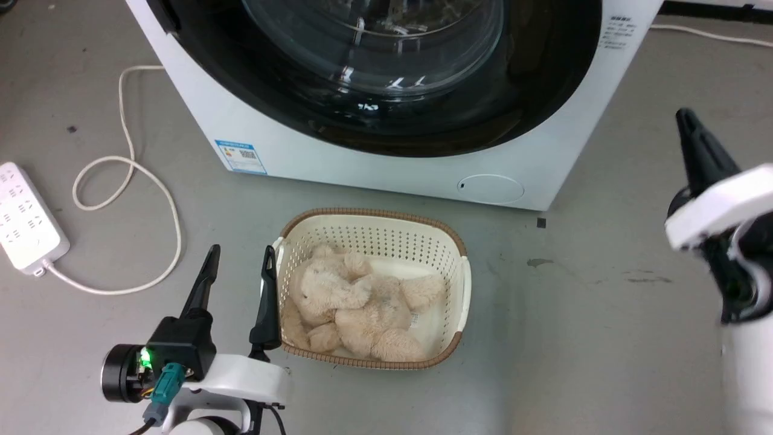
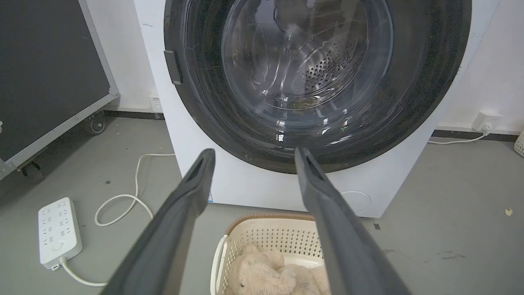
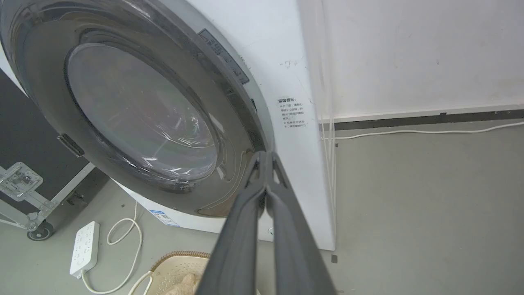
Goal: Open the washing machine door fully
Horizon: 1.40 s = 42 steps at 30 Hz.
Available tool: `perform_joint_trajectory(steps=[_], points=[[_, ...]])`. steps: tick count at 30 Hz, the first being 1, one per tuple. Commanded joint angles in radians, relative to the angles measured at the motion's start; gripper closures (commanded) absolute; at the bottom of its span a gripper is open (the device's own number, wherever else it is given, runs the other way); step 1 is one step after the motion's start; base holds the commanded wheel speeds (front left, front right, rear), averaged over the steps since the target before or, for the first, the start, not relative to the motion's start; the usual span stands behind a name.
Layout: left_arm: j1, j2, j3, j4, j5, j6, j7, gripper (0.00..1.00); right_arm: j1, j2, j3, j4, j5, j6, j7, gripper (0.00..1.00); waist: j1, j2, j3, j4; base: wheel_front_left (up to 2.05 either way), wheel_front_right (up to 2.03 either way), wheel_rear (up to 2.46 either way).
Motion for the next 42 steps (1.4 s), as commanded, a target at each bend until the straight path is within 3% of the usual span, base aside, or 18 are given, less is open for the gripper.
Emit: perform_joint_trajectory(steps=[1, 8, 23, 42], points=[[-0.016, 0.0, -0.004, -0.006, -0.006, 0.004, -0.01, 0.0, -0.045, 0.007, -0.017, 0.024, 0.027, 0.0, 0.017, 1.0, -0.0001, 0.0, 0.007, 0.005, 0.0, 0.0, 0.0], [-0.026, 0.0, -0.013, -0.027, -0.015, 0.007, -0.025, 0.0, -0.203, 0.019, -0.106, 0.174, 0.097, 0.0, 0.138, 1.0, -0.0001, 0.0, 0.042, 0.025, 0.0, 0.0, 0.0], [-0.049, 0.001, -0.046, -0.061, -0.041, 0.026, -0.056, 0.0, -0.567, 0.001, -0.293, 0.497, 0.152, 0.0, 0.291, 1.0, -0.0001, 0.0, 0.126, 0.073, 0.0, 0.0, 0.0], [-0.078, 0.001, -0.09, -0.11, -0.068, 0.049, -0.1, 0.0, -0.918, -0.054, -0.419, 0.833, 0.201, -0.001, 0.48, 1.0, -0.0001, 0.0, 0.217, 0.136, 0.0, 0.0, 0.0]])
